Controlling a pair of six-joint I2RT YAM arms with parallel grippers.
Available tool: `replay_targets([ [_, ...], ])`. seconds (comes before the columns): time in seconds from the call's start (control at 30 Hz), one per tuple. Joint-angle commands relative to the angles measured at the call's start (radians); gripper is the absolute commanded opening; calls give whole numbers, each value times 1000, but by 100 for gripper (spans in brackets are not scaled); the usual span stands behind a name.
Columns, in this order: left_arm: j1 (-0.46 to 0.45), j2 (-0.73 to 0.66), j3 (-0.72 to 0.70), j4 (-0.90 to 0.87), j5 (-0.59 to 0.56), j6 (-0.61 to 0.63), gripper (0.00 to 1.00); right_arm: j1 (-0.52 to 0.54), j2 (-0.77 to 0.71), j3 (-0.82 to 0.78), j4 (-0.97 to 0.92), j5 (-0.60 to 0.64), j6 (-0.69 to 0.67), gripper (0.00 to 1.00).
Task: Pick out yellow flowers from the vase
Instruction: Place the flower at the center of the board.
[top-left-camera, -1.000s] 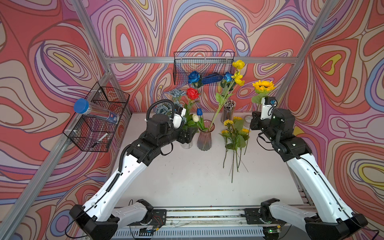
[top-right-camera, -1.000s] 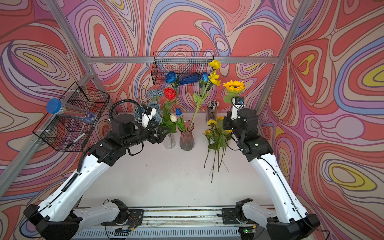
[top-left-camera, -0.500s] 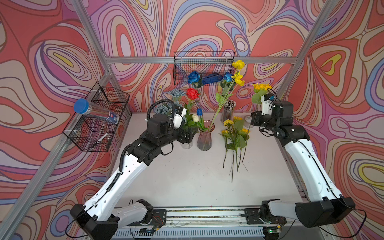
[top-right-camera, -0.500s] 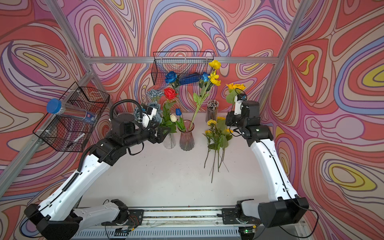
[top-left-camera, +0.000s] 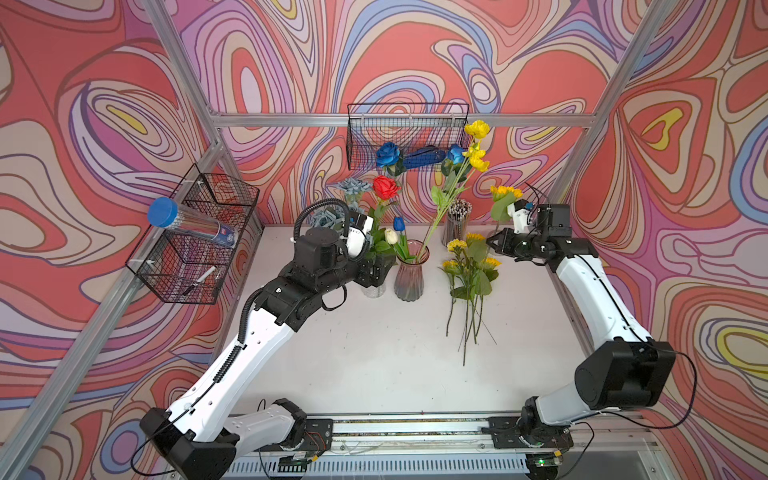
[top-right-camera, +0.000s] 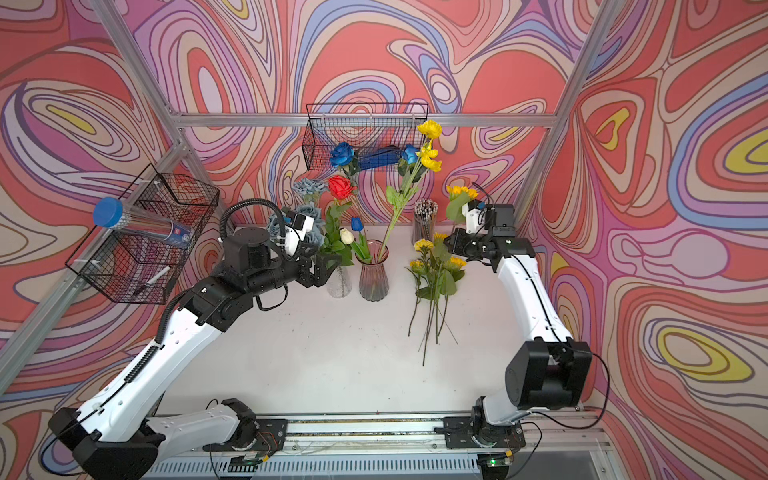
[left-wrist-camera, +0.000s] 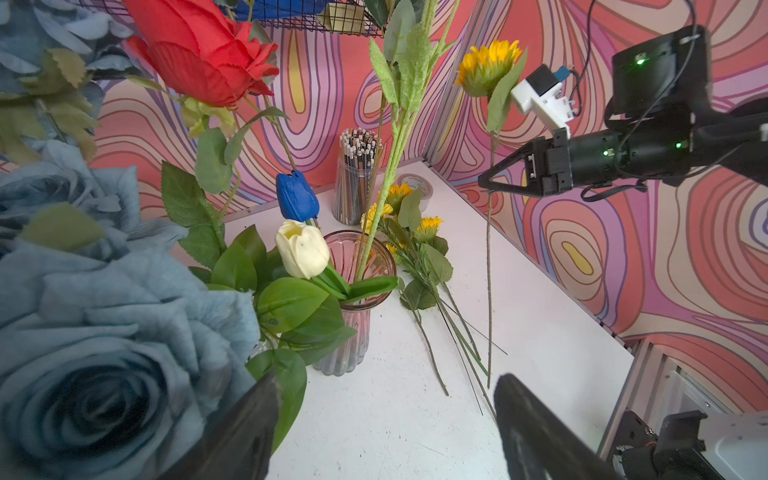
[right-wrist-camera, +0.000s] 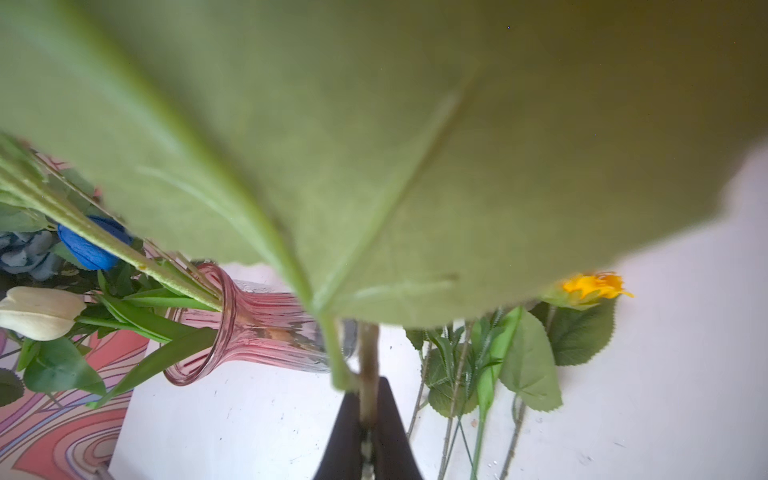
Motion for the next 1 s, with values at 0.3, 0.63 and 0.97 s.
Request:
replay_targets([
  [0.3, 9, -16, -21, 27, 3, 5, 82, -3, 206, -52, 81, -154, 39, 0],
  [0.63, 9, -24, -30, 29, -2, 3, 82, 34, 406, -6, 42, -139, 9, 0],
  [0.97, 9, -32, -36, 24, -7, 8, 82, 125, 522, 129, -117, -10, -73, 0],
])
